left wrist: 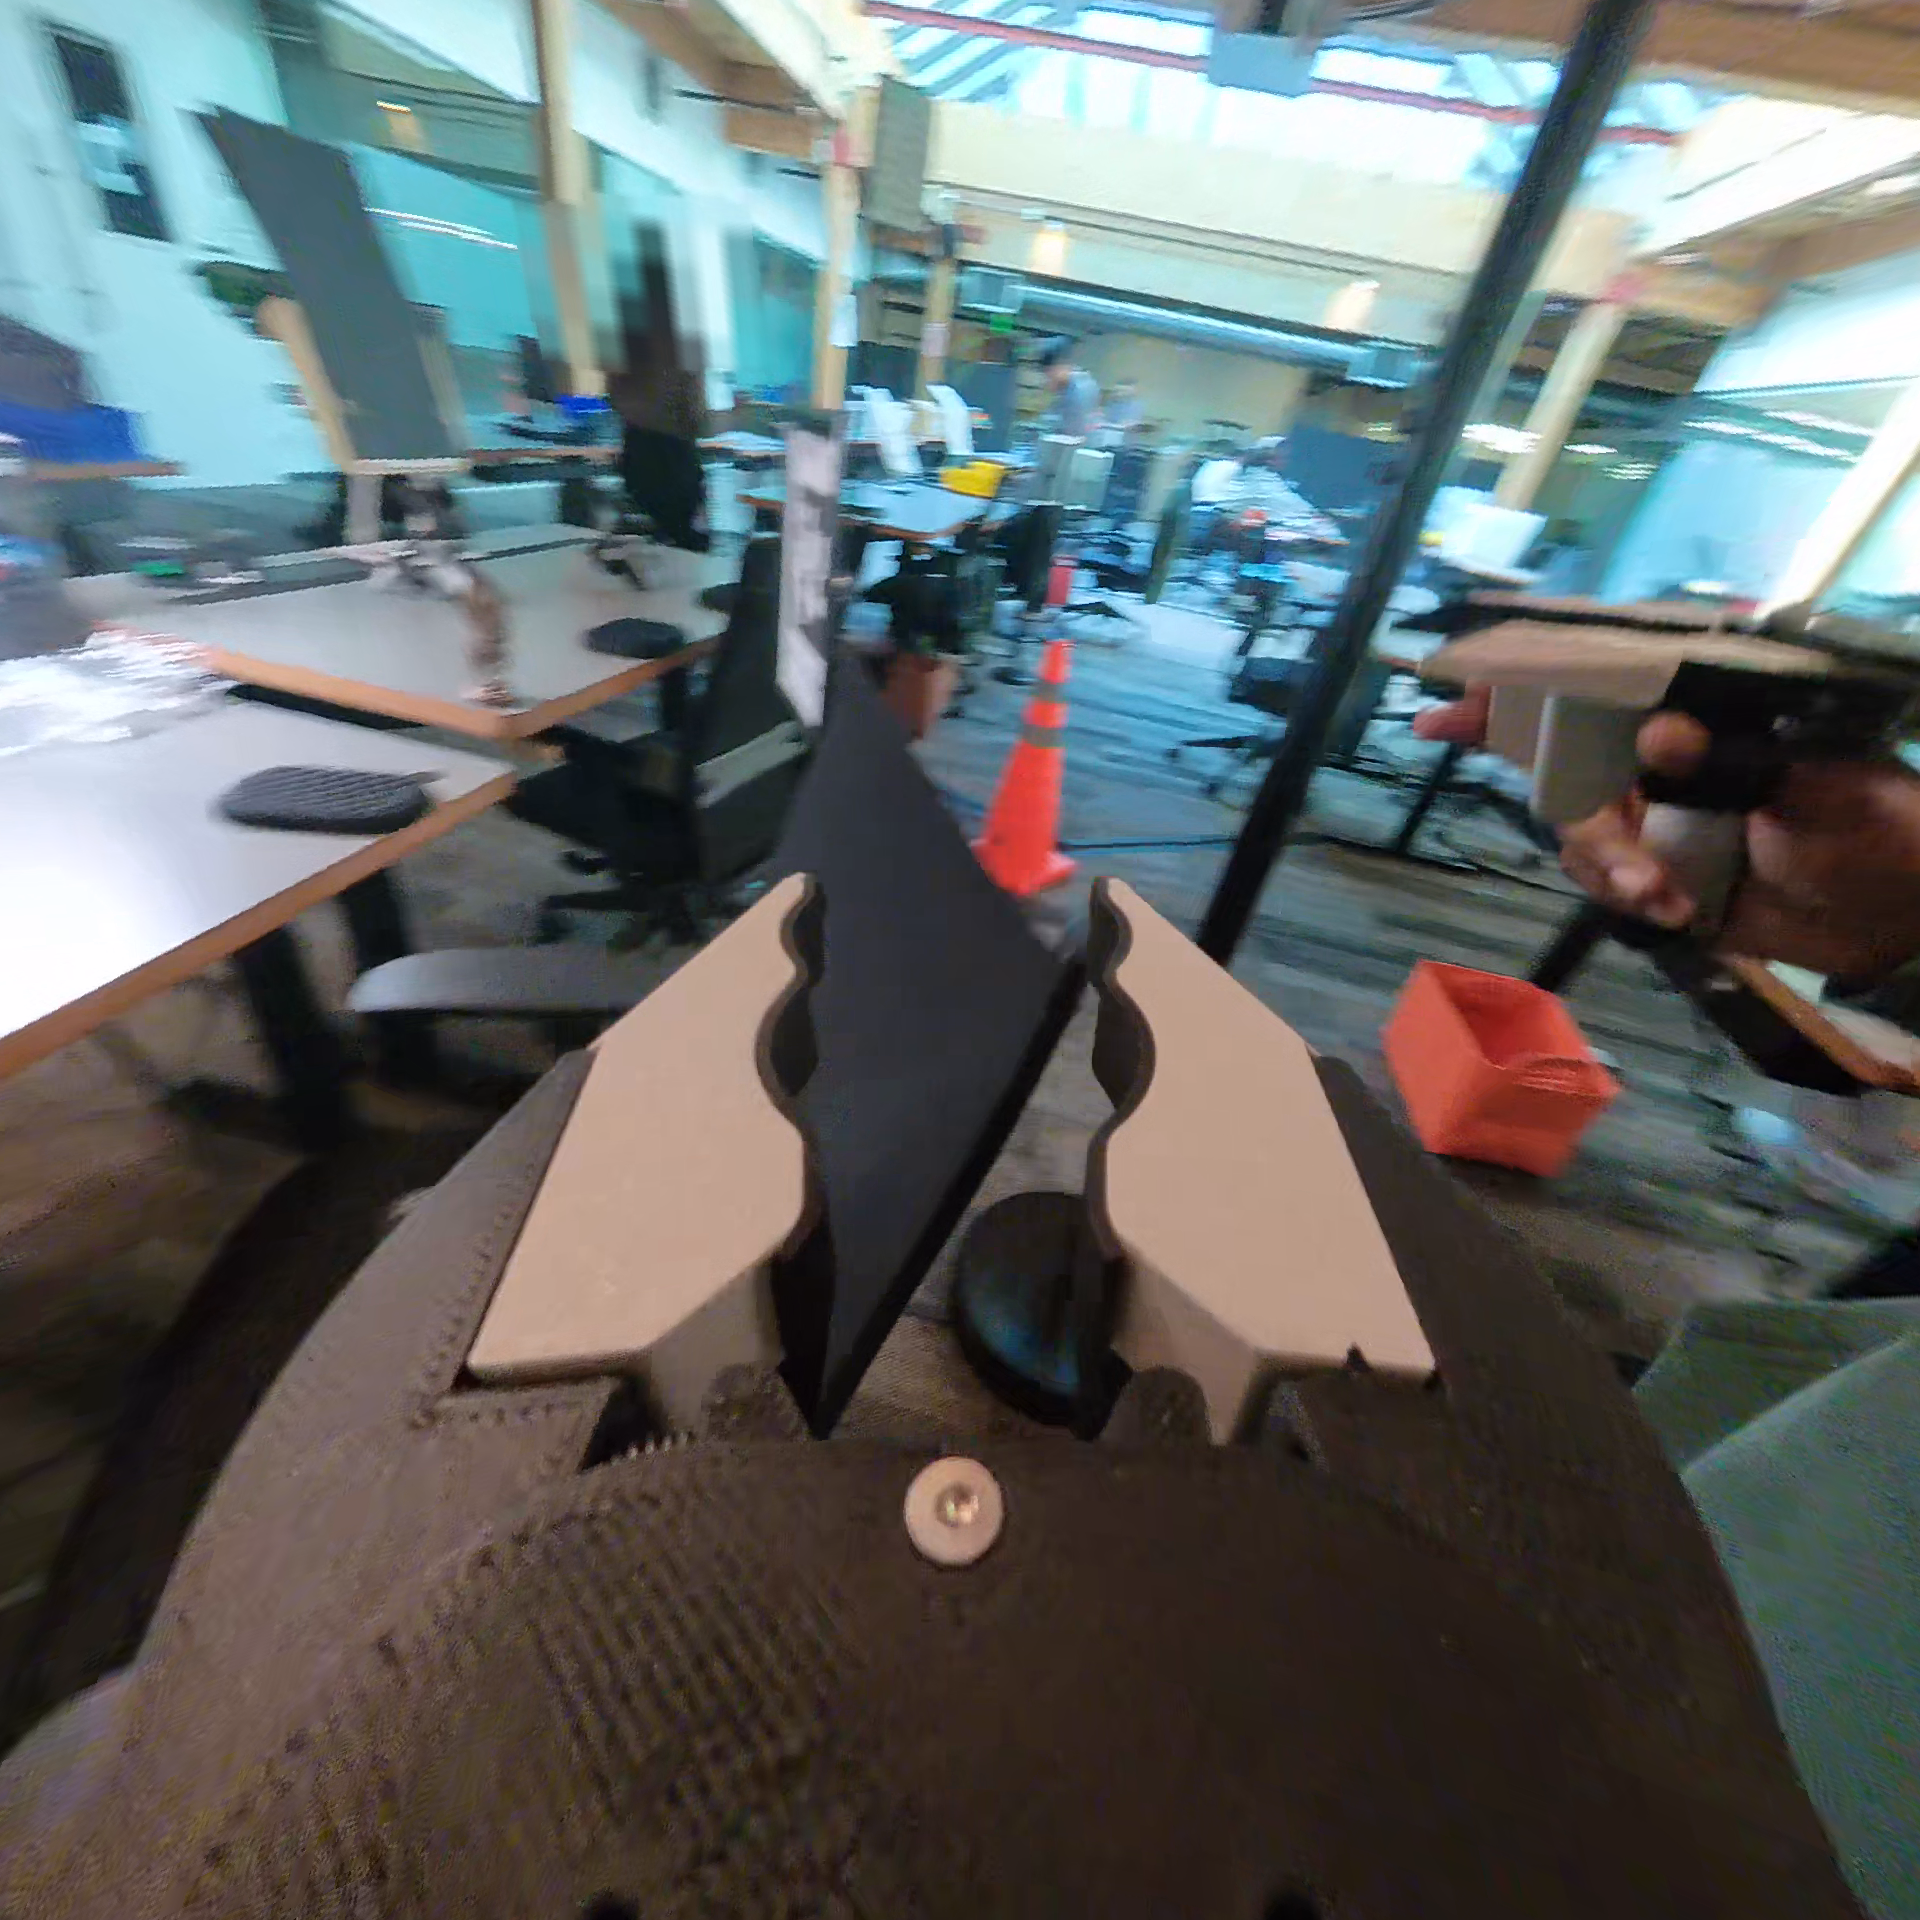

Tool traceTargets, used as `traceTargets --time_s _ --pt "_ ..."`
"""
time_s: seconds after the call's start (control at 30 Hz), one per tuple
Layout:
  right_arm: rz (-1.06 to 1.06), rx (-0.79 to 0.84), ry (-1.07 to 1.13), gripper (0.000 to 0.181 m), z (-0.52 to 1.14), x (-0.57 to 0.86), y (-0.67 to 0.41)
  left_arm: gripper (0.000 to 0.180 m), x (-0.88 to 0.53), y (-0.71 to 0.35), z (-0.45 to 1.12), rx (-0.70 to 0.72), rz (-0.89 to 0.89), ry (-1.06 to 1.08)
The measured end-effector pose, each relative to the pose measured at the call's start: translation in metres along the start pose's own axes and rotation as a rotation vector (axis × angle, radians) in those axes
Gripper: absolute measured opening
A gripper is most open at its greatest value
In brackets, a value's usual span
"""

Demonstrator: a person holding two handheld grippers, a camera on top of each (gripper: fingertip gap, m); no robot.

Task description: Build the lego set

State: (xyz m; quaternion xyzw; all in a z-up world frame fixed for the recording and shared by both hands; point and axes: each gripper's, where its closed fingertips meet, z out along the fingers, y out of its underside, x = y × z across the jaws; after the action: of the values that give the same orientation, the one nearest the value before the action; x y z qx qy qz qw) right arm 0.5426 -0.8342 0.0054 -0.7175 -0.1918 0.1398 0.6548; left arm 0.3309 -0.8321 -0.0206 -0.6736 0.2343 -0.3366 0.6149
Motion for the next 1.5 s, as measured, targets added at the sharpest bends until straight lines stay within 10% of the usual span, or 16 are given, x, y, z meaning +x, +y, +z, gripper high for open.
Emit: traceTargets --time_s 1.13,1.5 --pt "0.322 -0.07 0.981 0.034 -0.487 0.426 0.147 0.043 0.532 0.109 0.525 -0.207 0.072 0.789" --pt "0.191 -0.061 1.025 0.032 -0.478 0.673 0.106 0.0 0.652 0.107 0.793 -0.156 0.008 0.983"
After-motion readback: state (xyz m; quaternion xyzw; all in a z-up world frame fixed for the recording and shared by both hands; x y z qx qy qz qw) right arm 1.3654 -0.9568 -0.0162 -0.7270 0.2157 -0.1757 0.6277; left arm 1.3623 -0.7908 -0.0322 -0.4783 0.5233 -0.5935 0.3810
